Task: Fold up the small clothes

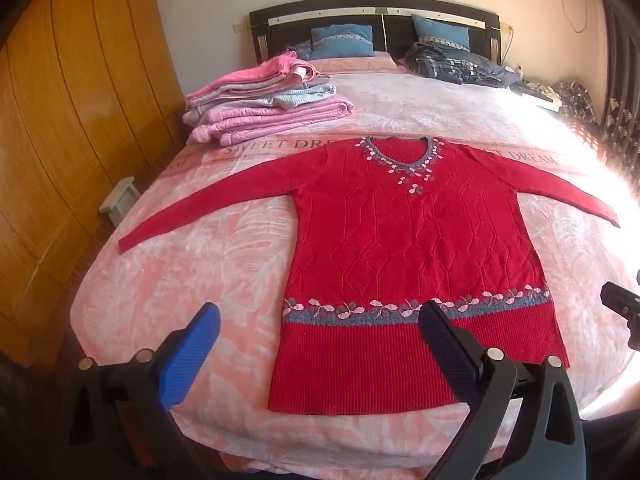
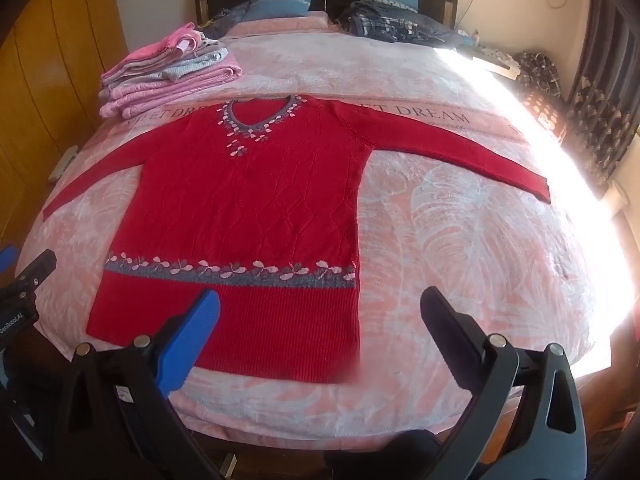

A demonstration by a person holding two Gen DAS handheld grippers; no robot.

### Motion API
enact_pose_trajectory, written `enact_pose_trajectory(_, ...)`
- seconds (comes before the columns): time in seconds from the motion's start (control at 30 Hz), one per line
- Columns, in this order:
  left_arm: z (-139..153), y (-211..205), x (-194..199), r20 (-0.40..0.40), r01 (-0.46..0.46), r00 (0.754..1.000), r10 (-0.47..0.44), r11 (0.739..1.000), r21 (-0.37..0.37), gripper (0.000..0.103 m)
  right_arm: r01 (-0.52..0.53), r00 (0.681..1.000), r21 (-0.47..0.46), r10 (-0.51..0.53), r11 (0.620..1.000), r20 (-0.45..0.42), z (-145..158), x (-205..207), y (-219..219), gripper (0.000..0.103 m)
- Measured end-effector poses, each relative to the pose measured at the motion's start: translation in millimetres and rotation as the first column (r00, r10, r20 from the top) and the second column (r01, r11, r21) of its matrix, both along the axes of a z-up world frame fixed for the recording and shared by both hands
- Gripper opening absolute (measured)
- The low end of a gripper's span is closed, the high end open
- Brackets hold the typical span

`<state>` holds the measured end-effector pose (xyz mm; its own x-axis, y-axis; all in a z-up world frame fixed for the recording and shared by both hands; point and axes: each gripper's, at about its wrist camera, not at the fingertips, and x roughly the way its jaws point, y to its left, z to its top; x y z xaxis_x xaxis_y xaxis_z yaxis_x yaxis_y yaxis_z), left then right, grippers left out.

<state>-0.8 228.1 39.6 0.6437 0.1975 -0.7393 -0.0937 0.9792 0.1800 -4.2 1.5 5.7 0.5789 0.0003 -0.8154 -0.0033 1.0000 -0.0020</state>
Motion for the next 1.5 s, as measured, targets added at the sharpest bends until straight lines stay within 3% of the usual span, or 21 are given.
enact_pose_trajectory(0.17, 4, 17, 2, 0.012, 0.004, 1.000, -0.004, 1.000, -0.013, 0.099, 0.002, 1.000, -0.006, -0.002, 1.000, 0.004, 1, -2, 3, 0.099)
enact_pose_trajectory(1.5, 1, 15, 1, 0.016, 0.007, 1.000, -0.006, 1.000, -0.023, 0.099, 0.008, 1.000, 0.026, -0.008, 1.000, -0.018, -1, 0, -5, 0.100)
